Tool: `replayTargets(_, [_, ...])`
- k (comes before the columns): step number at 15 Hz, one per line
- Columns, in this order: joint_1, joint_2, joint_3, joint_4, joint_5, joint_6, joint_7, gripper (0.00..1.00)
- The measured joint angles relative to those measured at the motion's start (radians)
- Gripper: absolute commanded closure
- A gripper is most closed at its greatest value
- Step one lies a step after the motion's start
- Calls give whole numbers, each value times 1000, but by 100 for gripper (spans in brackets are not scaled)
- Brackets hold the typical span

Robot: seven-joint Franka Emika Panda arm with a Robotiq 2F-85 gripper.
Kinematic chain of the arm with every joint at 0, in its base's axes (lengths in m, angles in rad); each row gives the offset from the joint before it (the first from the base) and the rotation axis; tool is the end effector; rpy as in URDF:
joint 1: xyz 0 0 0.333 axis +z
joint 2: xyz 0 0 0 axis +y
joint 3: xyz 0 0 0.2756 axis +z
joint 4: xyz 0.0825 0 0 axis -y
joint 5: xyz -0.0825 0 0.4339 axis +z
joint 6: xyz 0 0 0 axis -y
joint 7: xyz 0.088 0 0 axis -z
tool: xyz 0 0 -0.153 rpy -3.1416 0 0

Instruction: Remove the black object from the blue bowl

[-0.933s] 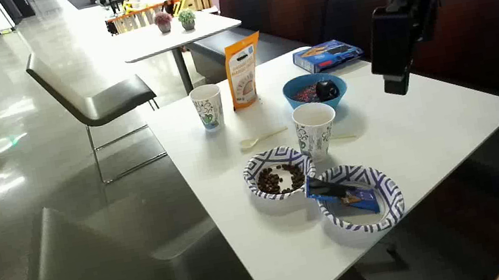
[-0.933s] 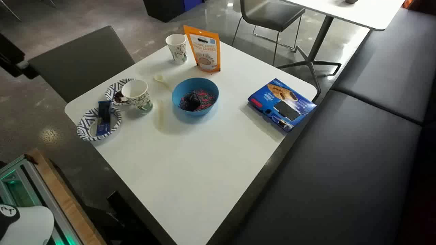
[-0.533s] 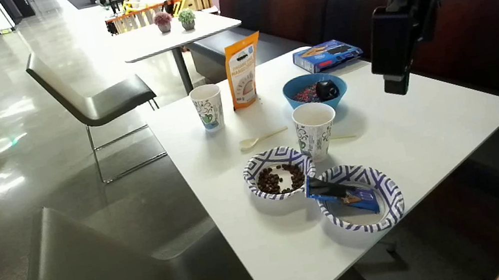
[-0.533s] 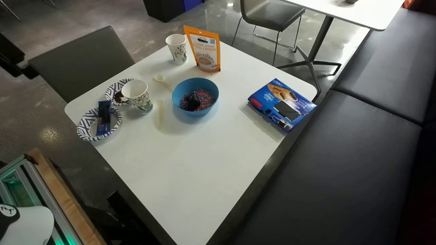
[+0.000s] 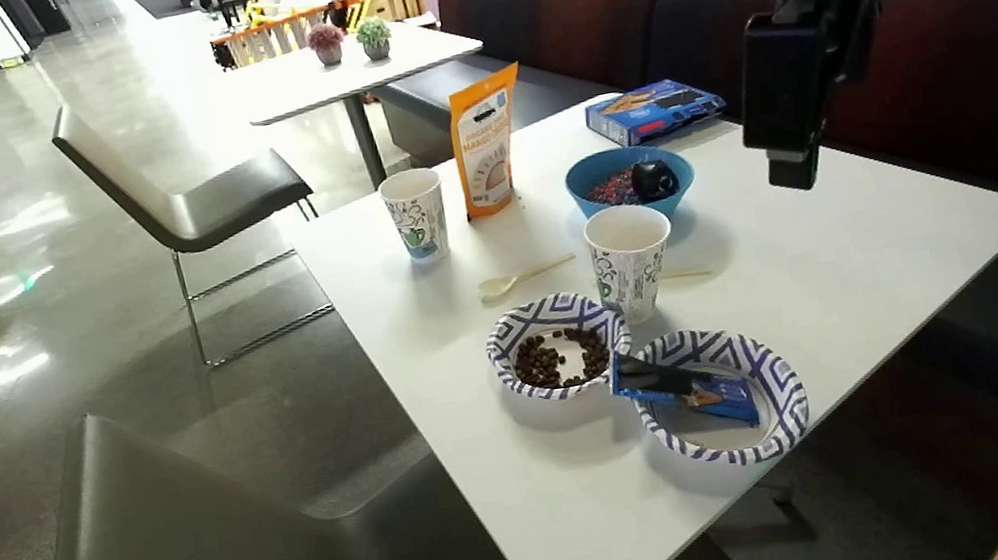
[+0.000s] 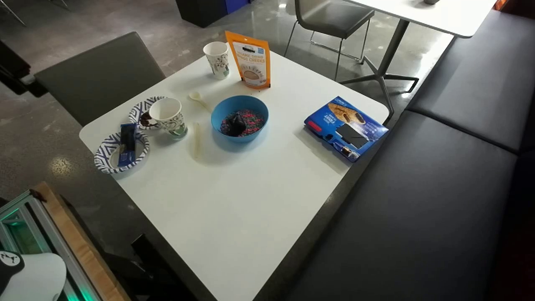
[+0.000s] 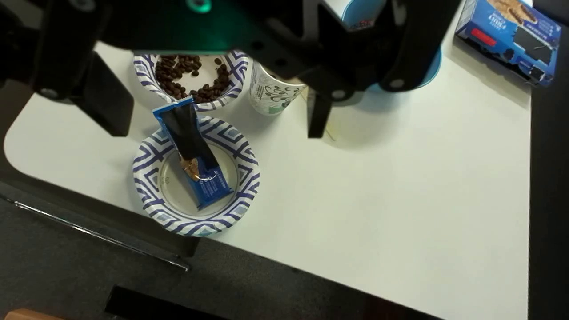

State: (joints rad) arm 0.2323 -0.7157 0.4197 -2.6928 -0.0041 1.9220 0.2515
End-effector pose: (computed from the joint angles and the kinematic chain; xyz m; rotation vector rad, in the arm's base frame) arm 0.3342 0.2049 0.3247 2.8197 0.4169 0.0238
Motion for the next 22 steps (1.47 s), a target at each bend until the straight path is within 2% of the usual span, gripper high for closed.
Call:
replayTargets(6, [0,0,-4,0,-6,0,0,0])
replayTargets(10, [-20,4,-81,-6,-78,52,-36,0])
replayTargets(14, [-84,35,-233,-31,-157,238,-182,0])
replayTargets(18, [-139,138,-375,-34,-167,450,-342,0])
replayTargets(20, [-155,215,-424,-27,-165,553,-390,0])
replayTargets(22, [-171,298,-444,-17,-164,650,-399,0])
